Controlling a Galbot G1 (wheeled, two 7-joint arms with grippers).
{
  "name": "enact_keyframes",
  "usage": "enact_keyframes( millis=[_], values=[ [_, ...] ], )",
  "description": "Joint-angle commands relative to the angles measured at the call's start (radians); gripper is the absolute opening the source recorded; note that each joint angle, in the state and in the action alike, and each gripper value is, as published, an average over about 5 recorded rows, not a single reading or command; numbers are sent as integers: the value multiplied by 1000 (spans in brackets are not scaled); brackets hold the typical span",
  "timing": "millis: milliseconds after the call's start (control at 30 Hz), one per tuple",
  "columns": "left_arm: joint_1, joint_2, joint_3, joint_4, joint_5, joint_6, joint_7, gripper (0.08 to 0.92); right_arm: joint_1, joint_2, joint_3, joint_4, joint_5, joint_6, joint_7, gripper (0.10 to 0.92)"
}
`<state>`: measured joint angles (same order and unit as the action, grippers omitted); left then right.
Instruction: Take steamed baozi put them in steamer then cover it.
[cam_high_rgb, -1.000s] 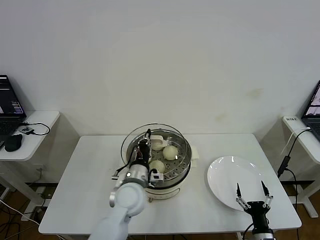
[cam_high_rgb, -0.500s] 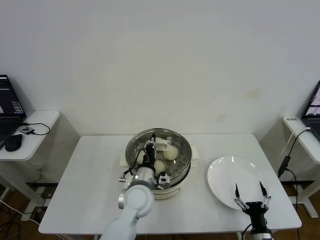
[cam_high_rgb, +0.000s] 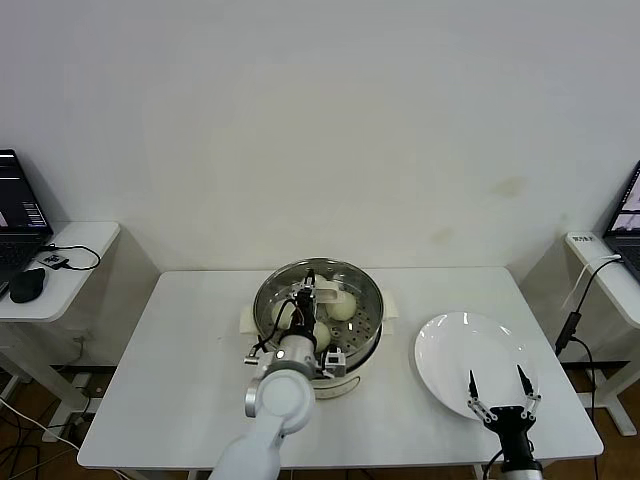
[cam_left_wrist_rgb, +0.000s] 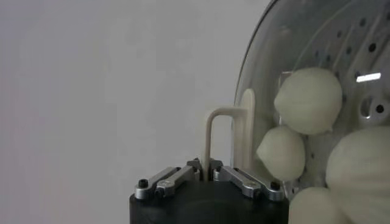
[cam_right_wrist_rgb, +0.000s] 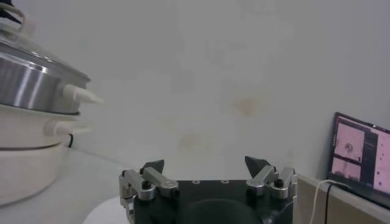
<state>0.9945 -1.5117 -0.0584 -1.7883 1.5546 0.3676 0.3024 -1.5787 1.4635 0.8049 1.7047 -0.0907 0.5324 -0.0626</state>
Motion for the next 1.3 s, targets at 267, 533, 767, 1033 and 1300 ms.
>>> enact_keyframes(
  millis=[267, 533, 767, 1033, 1300],
  values=[
    [15, -5, -1, -19, -8, -6, -12, 153, -2, 0, -6, -3, -3, 4, -2, 823],
    [77, 23, 6, -131, -35, -9, -14, 340, -1, 3, -12, -6, -9, 4, -3, 823],
    [191, 99, 7, -287, -84, -24, -26, 548, -5, 5, -12, -4, -12, 4, -3, 823],
    [454, 223, -128, -537, -350, -98, -137, 786, -11, 2, -13, -6, -11, 3, -5, 823],
    [754, 282, -498, -491, -1351, -493, -451, 822, -26, -10, -30, 2, -11, -2, -9, 823]
  ],
)
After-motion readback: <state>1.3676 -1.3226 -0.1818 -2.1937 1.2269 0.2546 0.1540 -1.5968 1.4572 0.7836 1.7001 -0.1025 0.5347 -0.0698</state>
